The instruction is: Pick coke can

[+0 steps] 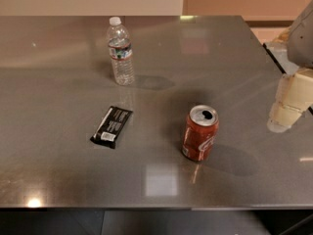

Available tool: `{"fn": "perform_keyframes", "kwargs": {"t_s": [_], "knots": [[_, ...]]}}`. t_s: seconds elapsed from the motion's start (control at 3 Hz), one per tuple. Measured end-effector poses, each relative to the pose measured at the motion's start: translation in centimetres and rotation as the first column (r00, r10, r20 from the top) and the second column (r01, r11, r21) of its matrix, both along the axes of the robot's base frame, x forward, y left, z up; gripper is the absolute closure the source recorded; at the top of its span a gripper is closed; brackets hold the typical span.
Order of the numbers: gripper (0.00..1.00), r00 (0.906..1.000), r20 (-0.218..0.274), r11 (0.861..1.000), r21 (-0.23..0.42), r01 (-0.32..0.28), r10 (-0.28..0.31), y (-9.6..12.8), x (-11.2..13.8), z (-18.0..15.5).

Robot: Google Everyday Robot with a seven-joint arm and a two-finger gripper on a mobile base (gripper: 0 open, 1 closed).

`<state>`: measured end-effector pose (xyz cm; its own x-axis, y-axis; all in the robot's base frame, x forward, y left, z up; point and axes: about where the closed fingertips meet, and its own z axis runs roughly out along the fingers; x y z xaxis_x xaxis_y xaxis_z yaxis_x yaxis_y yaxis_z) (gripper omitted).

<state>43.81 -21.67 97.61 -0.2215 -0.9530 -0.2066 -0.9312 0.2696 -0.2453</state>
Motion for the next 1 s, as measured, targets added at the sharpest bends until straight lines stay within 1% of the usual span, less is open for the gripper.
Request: {"fn": "perform_keyframes", "kwargs": {"t_s": [0.33, 0.67, 1.0], "knots": [[0.00, 1.0000, 0.000, 1.000, 0.000, 0.000, 0.000, 0.0, 0.0, 0.0], [0.00, 0.9947, -0.046, 0.988, 0.130, -0.085, 0.092, 1.9, 0.5, -1.4], [0.00, 0.9877, -0.067, 0.972, 0.197, -0.126, 0.141, 2.9, 0.7, -2.1]]}}
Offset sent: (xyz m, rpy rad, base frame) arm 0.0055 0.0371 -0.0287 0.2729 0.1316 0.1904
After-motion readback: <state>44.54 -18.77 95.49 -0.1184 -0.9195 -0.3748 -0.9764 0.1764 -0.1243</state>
